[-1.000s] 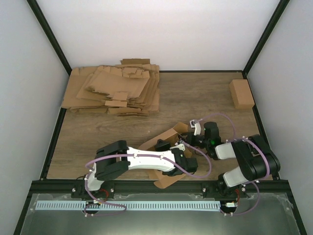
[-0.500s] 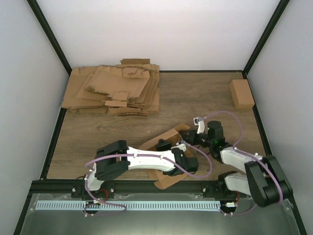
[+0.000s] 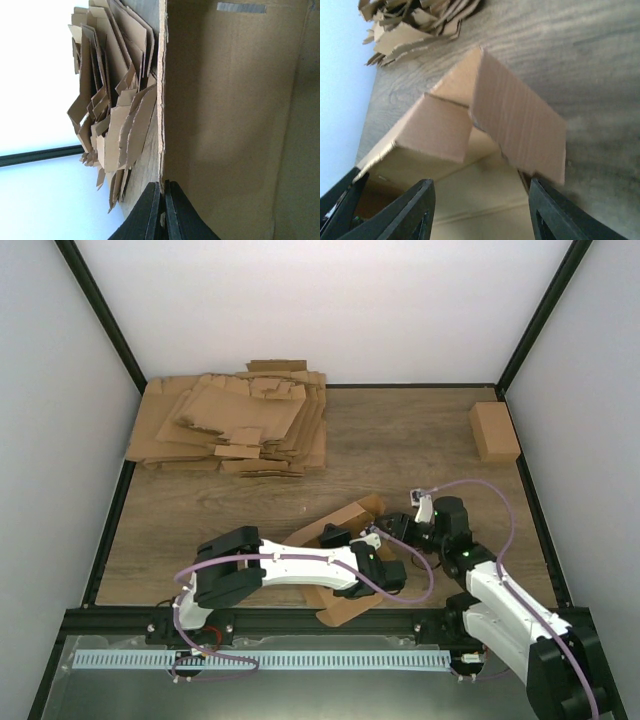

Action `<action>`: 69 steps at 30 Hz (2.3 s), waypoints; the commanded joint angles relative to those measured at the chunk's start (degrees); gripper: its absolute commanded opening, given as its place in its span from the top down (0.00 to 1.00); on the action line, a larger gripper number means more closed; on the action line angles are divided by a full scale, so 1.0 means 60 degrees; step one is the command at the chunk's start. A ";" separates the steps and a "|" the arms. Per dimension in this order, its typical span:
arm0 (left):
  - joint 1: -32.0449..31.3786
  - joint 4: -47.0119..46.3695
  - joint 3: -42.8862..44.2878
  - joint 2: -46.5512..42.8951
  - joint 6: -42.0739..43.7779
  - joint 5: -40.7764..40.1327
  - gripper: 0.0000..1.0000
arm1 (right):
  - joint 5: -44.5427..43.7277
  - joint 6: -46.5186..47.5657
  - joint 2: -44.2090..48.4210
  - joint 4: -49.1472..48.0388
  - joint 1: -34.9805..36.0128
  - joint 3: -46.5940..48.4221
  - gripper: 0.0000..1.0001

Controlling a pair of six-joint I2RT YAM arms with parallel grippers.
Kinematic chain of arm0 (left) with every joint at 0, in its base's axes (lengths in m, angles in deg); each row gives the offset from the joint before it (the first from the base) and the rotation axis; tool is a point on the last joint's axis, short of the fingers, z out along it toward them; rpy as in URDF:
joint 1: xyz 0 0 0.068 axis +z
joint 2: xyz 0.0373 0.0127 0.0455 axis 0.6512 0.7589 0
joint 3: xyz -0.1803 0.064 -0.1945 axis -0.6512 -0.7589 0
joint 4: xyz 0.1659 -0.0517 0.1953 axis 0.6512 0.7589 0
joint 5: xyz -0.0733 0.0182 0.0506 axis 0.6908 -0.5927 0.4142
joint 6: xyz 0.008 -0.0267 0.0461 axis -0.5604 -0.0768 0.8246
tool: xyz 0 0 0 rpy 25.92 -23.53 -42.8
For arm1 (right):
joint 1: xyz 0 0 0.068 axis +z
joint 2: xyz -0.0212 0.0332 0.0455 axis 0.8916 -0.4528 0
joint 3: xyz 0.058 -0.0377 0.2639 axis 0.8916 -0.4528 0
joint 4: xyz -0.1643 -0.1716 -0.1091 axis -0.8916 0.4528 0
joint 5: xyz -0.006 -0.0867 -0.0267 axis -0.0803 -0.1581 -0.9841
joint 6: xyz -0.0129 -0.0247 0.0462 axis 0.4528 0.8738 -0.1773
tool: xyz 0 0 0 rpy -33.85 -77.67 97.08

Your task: Fold the paper box

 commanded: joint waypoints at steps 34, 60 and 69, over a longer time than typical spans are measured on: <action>0.0084 -0.0066 0.0264 -0.0092 0.0114 -0.0185 0.96 | 0.2177 -0.3450 0.4596 0.9107 0.0211 -0.0005 0.45; 0.0418 -0.0538 0.0175 -0.0157 0.0681 -0.0368 0.96 | 0.1428 -0.4728 0.1246 0.3969 0.1059 -0.1179 0.48; 0.1182 -0.2240 -0.0662 -0.0792 0.2359 -0.0376 0.96 | 0.1220 -0.4569 -0.1501 0.0698 0.1127 -0.0623 0.46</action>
